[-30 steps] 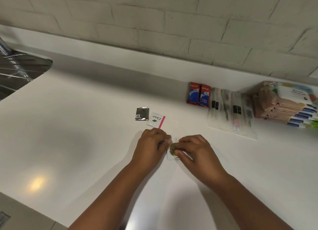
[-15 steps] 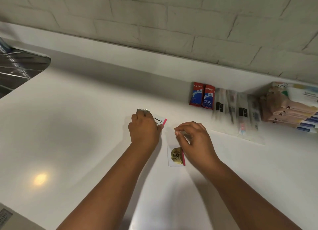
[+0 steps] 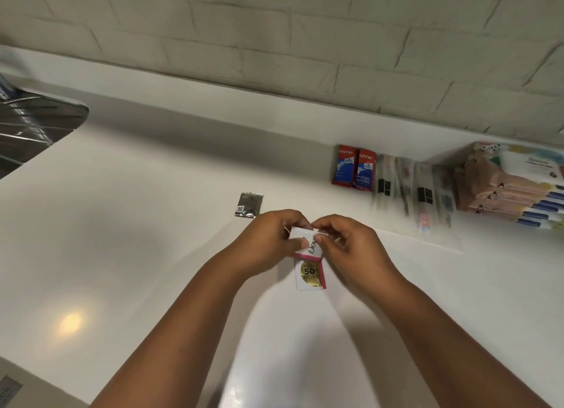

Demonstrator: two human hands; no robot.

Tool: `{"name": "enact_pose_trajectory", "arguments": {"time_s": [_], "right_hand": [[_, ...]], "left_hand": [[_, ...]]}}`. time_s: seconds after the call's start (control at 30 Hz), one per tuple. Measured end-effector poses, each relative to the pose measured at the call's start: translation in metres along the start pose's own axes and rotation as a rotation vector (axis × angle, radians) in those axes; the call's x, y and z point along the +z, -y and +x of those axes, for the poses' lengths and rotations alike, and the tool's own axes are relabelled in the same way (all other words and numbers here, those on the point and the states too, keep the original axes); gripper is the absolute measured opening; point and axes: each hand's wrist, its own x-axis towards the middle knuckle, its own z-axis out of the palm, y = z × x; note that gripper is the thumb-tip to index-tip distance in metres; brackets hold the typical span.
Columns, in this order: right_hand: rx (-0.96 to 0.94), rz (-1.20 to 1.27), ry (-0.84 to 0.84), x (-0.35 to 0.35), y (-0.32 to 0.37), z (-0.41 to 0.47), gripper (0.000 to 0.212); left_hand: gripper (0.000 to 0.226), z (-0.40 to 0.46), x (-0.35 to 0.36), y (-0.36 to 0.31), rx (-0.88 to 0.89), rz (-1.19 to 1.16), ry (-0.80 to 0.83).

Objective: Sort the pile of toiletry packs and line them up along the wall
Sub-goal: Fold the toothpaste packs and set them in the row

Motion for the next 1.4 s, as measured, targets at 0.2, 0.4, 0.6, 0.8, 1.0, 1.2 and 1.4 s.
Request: {"name": "enact_pose_trajectory", "arguments": {"time_s": [0.2, 0.4, 0.6, 0.8, 1.0, 1.2, 1.4], "right_hand": [[0.179, 0.27, -0.026, 0.007, -0.007, -0.03, 0.015], [0.248, 0.118, -0.086, 0.02, -0.014, -0.051, 0.011], [0.169, -0.087, -0.084, 0.026, -0.013, -0.054, 0.009], [0.08, -0.201, -0.09, 0.029, -0.016, -0.055, 0.012], [0.056, -0.202, -0.124, 0.025, -0.016, -0.046, 0.006], [0.072, -0.14, -0.143, 0.022, -0.009, -0.023, 0.01], [0.065, -0.092, -0.125, 0.03, -0.003, -0.009, 0.009]], "left_hand": [[0.035, -0.015, 0.022, 0.018, -0.179, -0.665, -0.168], [0.018, -0.02, 0.053, 0.024, -0.125, -0.345, -0.297], [0.011, -0.016, 0.053, 0.024, -0.044, -0.136, -0.273], [0.006, -0.014, 0.053, 0.028, 0.048, -0.06, -0.237], [0.008, -0.009, 0.043, 0.033, 0.108, -0.058, -0.378], [0.02, 0.021, 0.003, 0.052, -0.089, 0.25, -0.671], [0.03, 0.043, -0.01, 0.052, -0.288, 0.359, -0.571]]}}
